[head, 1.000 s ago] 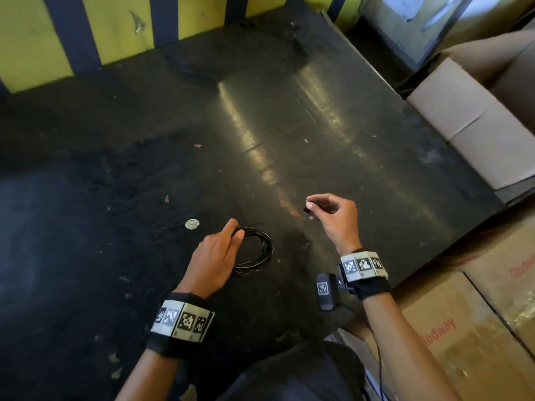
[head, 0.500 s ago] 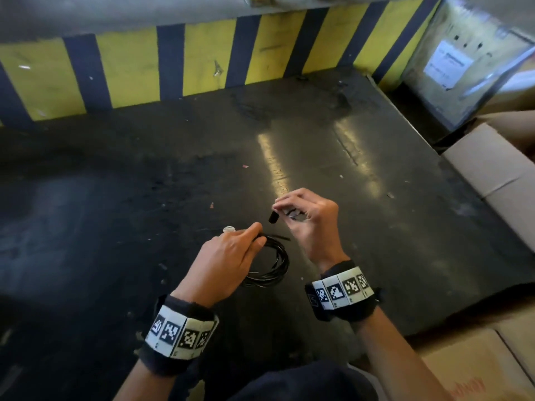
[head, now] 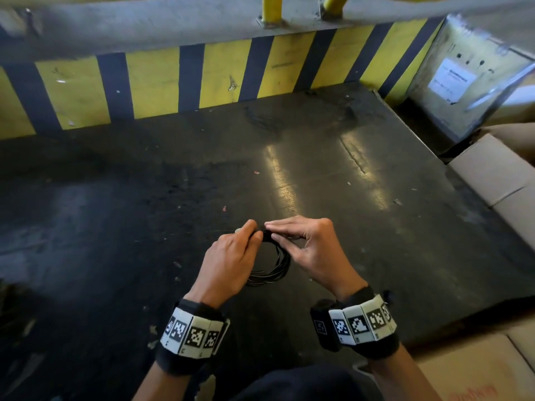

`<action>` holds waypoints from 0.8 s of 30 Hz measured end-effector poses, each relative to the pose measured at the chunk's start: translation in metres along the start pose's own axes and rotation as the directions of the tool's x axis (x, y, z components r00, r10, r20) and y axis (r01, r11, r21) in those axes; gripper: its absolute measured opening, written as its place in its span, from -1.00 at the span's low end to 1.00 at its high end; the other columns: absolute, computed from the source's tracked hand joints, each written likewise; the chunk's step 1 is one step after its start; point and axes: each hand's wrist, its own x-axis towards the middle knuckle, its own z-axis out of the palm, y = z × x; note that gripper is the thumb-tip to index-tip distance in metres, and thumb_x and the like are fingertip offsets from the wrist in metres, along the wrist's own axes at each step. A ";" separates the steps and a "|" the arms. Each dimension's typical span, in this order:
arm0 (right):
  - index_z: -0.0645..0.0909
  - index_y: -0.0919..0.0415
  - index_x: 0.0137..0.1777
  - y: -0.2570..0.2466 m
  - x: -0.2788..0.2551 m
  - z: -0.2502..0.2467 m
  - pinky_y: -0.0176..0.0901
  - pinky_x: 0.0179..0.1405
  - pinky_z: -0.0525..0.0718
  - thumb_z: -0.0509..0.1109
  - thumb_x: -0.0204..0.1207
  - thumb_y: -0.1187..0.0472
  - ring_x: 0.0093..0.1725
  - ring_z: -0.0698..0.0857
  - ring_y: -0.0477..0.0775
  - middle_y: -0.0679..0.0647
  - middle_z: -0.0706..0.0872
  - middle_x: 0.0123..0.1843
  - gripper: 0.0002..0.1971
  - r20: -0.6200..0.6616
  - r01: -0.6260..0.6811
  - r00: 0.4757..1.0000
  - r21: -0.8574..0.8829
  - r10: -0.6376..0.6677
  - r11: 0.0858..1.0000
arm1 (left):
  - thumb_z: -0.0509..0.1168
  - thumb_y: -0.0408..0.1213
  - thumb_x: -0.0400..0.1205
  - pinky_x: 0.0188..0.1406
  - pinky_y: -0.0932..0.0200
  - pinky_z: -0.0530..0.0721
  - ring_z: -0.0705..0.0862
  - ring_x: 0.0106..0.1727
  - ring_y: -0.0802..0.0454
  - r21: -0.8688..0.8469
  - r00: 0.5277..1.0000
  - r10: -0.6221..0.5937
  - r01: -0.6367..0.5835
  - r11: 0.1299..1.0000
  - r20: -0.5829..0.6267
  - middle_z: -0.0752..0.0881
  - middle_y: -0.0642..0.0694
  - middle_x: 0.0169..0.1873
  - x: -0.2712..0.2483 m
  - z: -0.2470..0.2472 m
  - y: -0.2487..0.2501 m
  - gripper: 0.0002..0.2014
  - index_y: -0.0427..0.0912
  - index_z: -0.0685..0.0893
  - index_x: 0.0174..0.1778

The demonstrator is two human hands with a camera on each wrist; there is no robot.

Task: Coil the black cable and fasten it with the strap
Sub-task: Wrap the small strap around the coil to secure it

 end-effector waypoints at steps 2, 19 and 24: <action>0.87 0.31 0.15 0.001 0.000 0.004 -0.05 0.17 0.83 0.57 0.53 0.38 0.12 0.88 0.05 0.15 0.92 0.12 -0.79 -0.038 0.038 0.998 -0.062 -0.041 0.997 | 0.09 -0.09 0.83 -0.44 0.10 0.37 0.48 -0.50 0.12 -0.025 1.000 0.013 -0.013 1.000 0.000 0.52 0.04 -0.49 -0.002 0.000 0.003 -0.80 0.03 0.41 -0.12; 0.77 0.17 0.24 -0.020 0.001 0.004 -0.21 0.12 0.81 0.49 0.66 0.12 -0.01 0.86 -0.10 0.02 0.88 -0.04 -0.78 -0.015 -0.206 0.978 0.117 0.209 0.972 | 0.03 -0.05 0.82 -0.29 -0.35 0.53 0.49 -0.42 0.02 -0.368 0.999 -0.021 0.011 0.930 -0.025 0.51 -0.06 -0.44 -0.009 -0.004 0.002 -0.64 -0.08 0.46 -0.27; 0.87 0.26 -0.03 -0.023 -0.001 0.008 0.18 0.01 0.83 0.51 0.63 0.09 -0.11 0.90 0.17 0.13 0.92 -0.16 -0.77 -0.040 -0.327 0.932 0.336 0.360 0.884 | 0.03 -0.08 0.82 -0.26 -0.27 0.57 0.56 -0.36 -0.09 -0.348 1.000 -0.017 0.014 0.937 -0.005 0.60 -0.21 -0.38 -0.008 -0.007 0.003 -0.64 -0.05 0.48 -0.29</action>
